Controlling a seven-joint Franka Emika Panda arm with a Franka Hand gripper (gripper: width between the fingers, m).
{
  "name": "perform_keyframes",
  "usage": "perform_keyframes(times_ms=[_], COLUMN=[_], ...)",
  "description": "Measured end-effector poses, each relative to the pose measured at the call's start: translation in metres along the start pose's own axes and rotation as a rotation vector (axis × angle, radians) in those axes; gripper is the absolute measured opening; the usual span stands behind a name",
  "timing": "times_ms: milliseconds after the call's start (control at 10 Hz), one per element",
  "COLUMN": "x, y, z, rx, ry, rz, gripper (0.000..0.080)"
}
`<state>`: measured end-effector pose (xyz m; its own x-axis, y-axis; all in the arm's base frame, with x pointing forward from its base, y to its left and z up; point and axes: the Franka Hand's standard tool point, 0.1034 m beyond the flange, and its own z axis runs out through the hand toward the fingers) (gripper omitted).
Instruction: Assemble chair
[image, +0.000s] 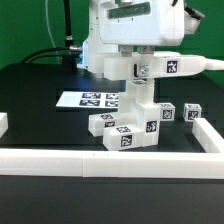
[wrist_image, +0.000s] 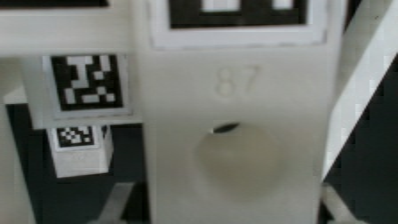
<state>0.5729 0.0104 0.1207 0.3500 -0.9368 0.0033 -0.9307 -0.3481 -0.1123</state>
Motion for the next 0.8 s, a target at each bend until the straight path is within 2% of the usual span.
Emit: perform_keyframes(times_ms=[200,800], x=[0.0062,0.0060], y=[0.0044,0.0083], z=[-0.0014,0.0036], rx=[-0.018,-0.026], ry=[-0.008,-0.010], rz=[0.038,0.046], gripper=[0.0284,0.0284])
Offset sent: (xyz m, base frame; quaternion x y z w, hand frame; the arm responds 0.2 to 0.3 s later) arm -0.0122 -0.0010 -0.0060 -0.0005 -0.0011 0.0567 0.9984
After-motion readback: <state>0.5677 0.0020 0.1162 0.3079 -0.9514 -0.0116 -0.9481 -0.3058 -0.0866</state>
